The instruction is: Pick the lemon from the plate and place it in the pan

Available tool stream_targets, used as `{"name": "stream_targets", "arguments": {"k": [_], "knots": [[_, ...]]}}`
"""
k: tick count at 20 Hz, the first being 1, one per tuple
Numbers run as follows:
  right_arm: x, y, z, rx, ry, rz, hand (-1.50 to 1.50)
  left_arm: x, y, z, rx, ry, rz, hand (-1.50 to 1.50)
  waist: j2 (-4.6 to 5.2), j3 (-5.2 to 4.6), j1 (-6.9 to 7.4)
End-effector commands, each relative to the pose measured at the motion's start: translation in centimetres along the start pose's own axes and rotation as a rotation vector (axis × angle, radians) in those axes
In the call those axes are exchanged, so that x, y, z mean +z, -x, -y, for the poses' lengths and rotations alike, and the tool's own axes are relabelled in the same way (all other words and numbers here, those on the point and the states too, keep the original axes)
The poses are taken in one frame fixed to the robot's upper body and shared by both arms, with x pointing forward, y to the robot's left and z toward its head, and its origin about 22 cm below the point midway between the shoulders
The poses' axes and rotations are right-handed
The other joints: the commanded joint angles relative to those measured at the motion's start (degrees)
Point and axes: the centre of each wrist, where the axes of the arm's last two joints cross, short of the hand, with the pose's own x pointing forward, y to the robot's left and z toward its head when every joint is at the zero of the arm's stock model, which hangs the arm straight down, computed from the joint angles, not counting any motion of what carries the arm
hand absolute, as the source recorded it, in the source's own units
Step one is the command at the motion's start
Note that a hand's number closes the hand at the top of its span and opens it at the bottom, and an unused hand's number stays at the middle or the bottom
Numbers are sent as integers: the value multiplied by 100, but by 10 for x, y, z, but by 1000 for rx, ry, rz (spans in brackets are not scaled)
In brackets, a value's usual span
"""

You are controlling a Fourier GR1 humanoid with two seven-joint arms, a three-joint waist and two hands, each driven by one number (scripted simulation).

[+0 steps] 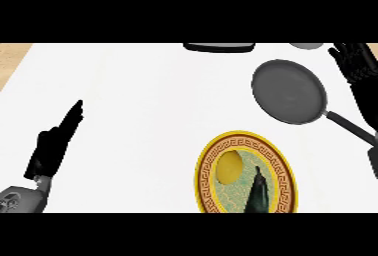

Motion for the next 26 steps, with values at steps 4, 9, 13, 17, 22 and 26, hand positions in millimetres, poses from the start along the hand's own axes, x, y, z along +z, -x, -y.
{"name": "stream_targets", "arguments": {"k": [4, 9, 13, 17, 22, 26], "knots": [[45, 63, -85, -104, -92, -51, 150, -13, -29, 6, 144, -103, 153, 0, -57, 135, -126], [107, 89, -100, 156, 136, -8, -150, -18, -37, 0, 237, -145, 173, 0, -144, 126, -507], [155, 84, -101, 335, 289, 62, -150, -13, -38, 7, 248, -158, 167, 0, -177, 123, -585], [198, 39, -92, 433, 273, 58, -150, -16, -39, 12, 263, -150, 172, 0, -125, 112, -462], [212, -6, -72, 635, 96, -77, -150, -19, -46, -1, 246, -145, 197, 0, -88, 90, -359], [215, -62, -70, 692, 67, -188, -150, -16, -53, -10, 255, -126, 196, 0, -78, 91, -280]]}}
